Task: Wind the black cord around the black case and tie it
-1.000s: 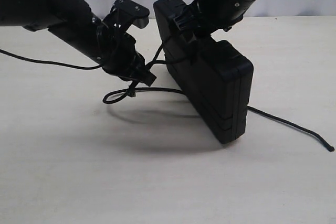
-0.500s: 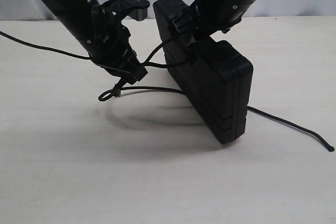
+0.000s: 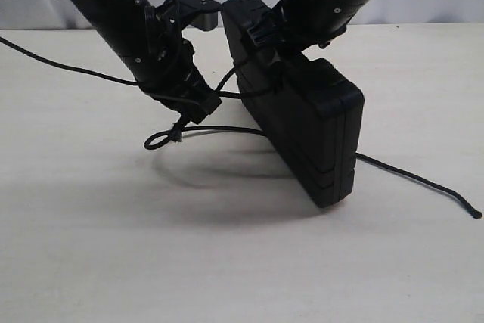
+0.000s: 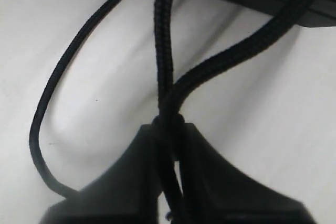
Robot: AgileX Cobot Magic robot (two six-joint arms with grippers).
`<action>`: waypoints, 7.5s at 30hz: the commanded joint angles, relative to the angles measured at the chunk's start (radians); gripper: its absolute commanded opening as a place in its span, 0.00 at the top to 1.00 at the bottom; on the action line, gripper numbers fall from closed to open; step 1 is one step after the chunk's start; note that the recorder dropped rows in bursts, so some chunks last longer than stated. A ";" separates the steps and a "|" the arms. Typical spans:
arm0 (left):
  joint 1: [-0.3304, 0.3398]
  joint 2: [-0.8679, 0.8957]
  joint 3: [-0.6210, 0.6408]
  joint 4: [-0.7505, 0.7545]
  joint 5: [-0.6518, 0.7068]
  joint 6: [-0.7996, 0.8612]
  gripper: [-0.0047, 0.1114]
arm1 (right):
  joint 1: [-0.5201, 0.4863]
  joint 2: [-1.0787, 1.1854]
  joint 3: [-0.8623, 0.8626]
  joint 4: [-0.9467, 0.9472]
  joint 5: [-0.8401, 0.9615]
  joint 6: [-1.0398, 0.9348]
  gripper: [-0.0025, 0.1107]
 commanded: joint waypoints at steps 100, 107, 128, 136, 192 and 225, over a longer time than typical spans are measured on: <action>-0.100 -0.040 -0.003 0.402 -0.435 -0.223 0.96 | 0.001 0.000 0.004 0.026 0.004 -0.114 0.31; -0.129 -0.065 0.064 0.442 -0.519 -0.243 0.96 | 0.001 0.000 0.004 0.026 0.002 -0.114 0.31; -0.176 -0.070 0.165 0.585 -0.480 -0.268 0.96 | 0.001 0.000 0.004 0.026 0.006 -0.112 0.31; -0.173 -0.052 0.166 0.572 -0.338 -0.190 0.93 | 0.001 0.000 0.004 0.026 0.006 -0.112 0.31; -0.072 0.224 0.284 -0.144 -0.382 1.157 0.96 | 0.001 0.000 0.004 0.026 0.033 -0.112 0.31; 0.036 -0.014 0.284 0.044 -0.508 0.296 0.96 | 0.001 0.000 0.004 0.026 0.031 -0.112 0.31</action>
